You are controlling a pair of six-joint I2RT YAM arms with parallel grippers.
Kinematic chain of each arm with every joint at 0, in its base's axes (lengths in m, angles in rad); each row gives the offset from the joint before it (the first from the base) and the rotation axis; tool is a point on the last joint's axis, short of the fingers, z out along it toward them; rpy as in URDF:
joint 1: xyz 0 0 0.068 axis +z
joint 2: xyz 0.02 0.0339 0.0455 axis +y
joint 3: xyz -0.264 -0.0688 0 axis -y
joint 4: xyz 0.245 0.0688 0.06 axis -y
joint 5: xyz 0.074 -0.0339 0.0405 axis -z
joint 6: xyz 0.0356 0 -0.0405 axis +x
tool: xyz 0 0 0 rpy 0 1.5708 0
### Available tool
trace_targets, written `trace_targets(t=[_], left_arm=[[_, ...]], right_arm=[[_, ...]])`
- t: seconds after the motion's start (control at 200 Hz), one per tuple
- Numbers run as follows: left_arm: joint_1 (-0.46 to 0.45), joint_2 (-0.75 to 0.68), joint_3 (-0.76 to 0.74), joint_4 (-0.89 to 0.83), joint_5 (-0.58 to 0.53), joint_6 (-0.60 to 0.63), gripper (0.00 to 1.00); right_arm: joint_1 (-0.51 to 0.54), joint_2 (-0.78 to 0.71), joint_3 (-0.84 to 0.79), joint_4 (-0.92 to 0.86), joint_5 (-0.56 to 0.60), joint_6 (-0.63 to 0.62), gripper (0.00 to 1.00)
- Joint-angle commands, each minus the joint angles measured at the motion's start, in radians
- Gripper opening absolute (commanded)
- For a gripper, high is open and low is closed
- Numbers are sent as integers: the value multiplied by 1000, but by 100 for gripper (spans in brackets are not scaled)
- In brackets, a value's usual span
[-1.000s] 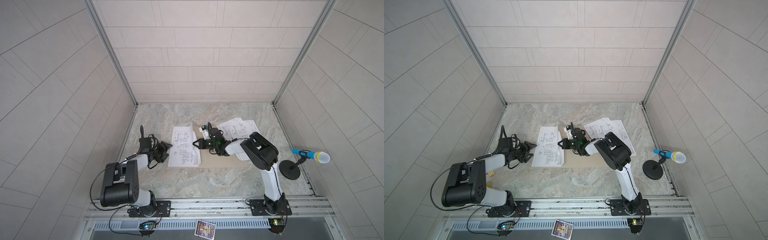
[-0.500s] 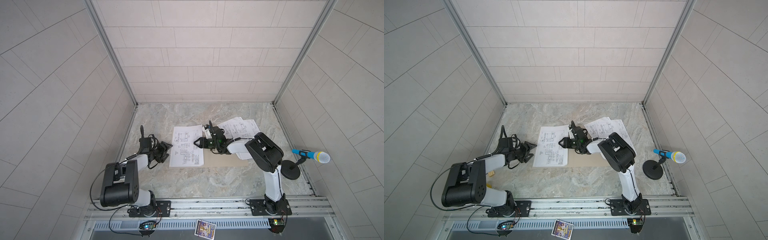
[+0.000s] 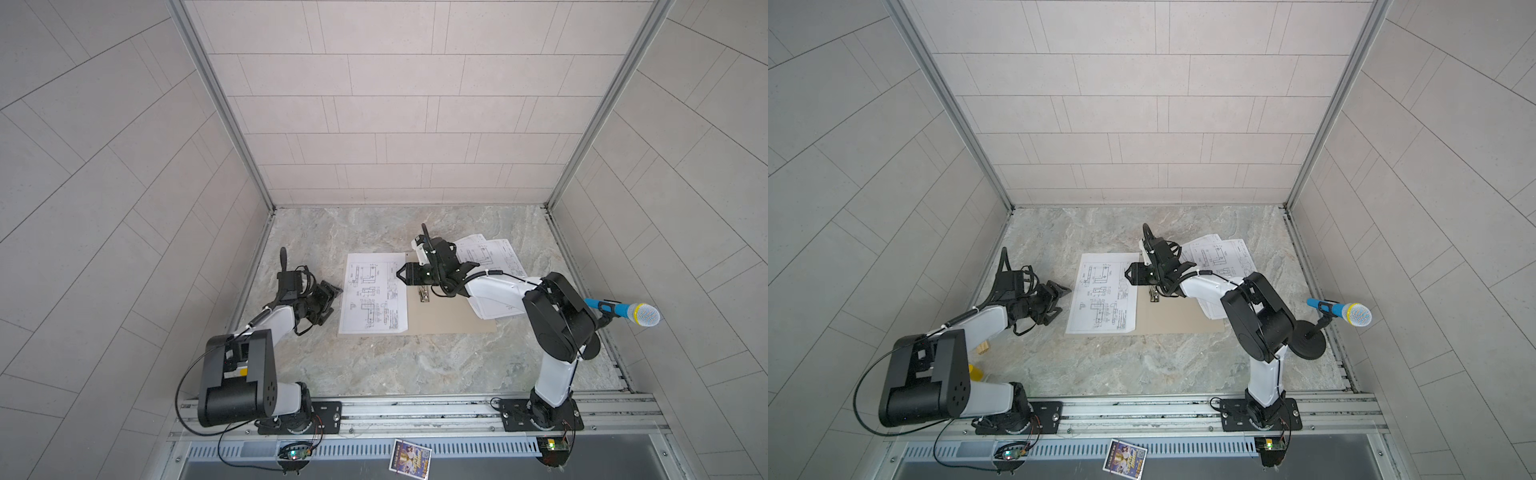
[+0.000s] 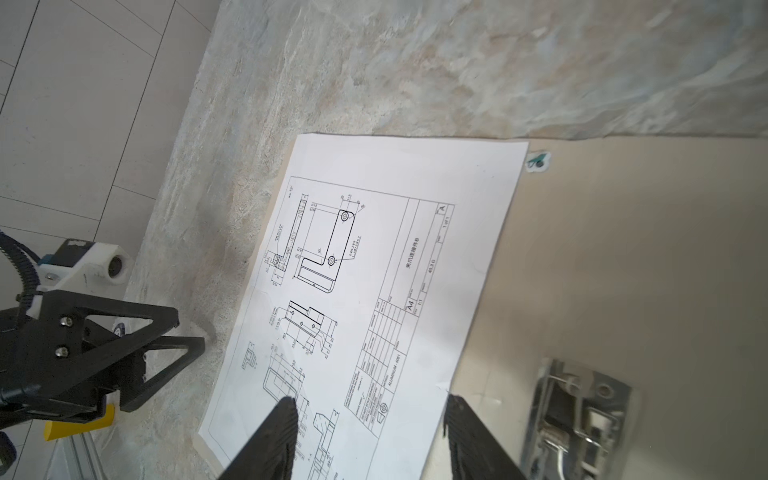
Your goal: Put the files into the folder
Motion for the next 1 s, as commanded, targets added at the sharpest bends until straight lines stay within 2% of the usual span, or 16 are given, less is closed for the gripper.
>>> trace_targets(t=[0.0, 0.125, 0.325, 0.425, 0.665, 0.836, 0.996], left_arm=[[5, -57, 58, -126, -84, 67, 81], [-11, -96, 82, -133, -94, 78, 83], [-151, -86, 139, -126, -141, 85, 81], [-229, -36, 184, -120, -153, 85, 76], [-334, 71, 243, -55, -132, 72, 51], [-353, 104, 248, -42, -123, 68, 45], [-354, 96, 222, -28, -126, 63, 43]], right_arm=[[-28, -57, -36, -59, 51, -49, 58], [-64, -96, -85, -61, 59, -60, 58], [-112, -79, -141, -79, 16, -52, 43], [-115, -46, -130, -103, -7, -69, 36], [-111, 51, -49, -148, -99, -92, 33], [-110, 85, -27, -152, -117, -95, 32], [-86, 138, 25, -166, -146, -103, 25]])
